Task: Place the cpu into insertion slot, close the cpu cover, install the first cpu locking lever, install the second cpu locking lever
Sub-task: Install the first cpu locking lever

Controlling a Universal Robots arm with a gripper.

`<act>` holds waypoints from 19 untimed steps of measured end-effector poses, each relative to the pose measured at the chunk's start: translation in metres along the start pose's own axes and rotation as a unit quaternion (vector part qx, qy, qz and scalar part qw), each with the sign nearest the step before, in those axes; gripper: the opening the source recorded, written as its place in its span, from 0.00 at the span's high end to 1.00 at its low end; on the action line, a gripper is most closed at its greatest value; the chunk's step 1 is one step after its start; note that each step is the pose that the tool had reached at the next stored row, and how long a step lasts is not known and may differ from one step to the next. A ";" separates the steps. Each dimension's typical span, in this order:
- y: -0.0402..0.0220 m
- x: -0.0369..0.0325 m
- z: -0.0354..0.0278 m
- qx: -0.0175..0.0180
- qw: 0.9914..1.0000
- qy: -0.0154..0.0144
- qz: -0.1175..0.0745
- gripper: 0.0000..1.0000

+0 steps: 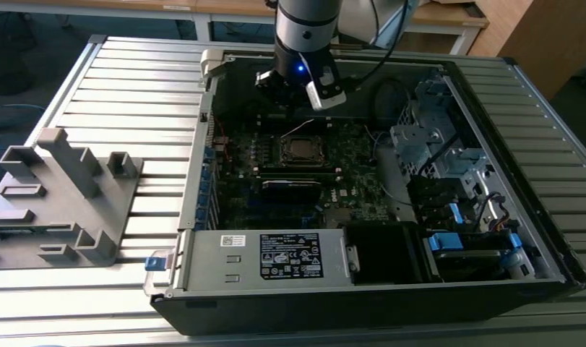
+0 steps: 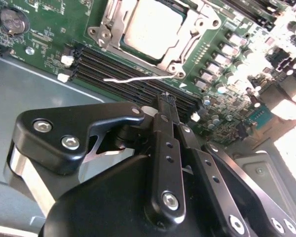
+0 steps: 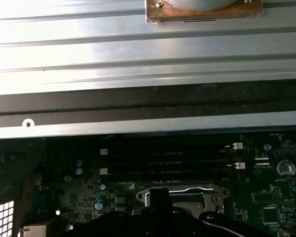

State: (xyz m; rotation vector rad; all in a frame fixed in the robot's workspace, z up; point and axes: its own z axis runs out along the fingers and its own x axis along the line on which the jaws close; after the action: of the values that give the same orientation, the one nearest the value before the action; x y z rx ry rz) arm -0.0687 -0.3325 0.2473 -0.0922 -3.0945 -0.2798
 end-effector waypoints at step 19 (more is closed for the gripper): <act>0.0042 -0.0027 0.0079 0.001 1.000 0.000 0.000 0.90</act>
State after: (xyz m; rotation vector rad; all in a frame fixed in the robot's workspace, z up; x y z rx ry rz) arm -0.0660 -0.3271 0.2402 -0.0922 -3.0950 -0.2768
